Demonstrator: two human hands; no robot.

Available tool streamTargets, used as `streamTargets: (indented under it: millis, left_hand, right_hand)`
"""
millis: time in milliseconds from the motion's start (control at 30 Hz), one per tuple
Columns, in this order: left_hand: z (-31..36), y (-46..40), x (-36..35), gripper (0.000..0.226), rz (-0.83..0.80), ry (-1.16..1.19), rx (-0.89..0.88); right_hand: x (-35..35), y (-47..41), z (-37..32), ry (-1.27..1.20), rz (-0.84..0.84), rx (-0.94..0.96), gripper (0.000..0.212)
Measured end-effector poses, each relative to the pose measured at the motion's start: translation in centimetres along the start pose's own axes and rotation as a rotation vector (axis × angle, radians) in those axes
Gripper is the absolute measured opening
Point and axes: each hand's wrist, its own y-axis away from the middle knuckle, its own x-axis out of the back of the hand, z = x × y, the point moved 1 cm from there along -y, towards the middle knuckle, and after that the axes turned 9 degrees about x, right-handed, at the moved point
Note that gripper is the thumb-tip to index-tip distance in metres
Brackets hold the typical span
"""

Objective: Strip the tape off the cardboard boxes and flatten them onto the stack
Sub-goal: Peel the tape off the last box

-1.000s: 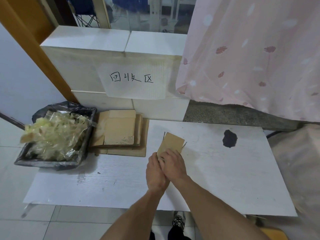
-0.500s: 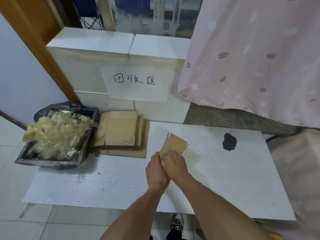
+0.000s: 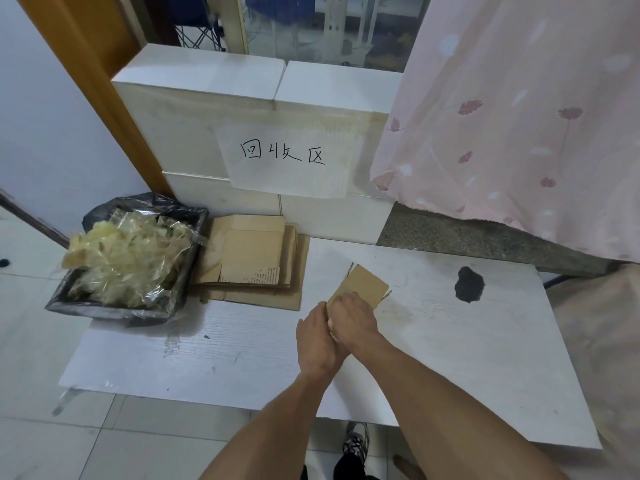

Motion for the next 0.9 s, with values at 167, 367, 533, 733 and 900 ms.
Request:
streamTargets:
  millis: [167,367,533,733,900]
  left_hand:
    - [-0.4,-0.2,-1.1,0.062,-0.044,-0.124,0.003]
    - [-0.4,-0.8,-0.7,0.083,-0.025,-0.171,0.028]
    - [-0.2,-1.1,-0.4,0.098,-0.051,-0.217,-0.004]
    - [-0.2,-1.3,-0.8,0.087,-0.034,-0.259,0.015]
    - [-0.2,-1.5,-0.9,0.084,-0.045,-0.313,0.015]
  right_hand:
    - [-0.3,0.6,0.8,-0.026,0.023,-0.003,0.017]
    - [-0.4,2.2,2.1,-0.212,0.014,-0.143,0.01]
    - [-1.2,3.2,3.2,-0.303,0.158,-0.149,0.027]
    - [0.2,2.1,1.3,-0.285,0.187,-0.136,0.025]
    - [1.3,1.4,0.6,-0.198,0.151,-0.113,0.022]
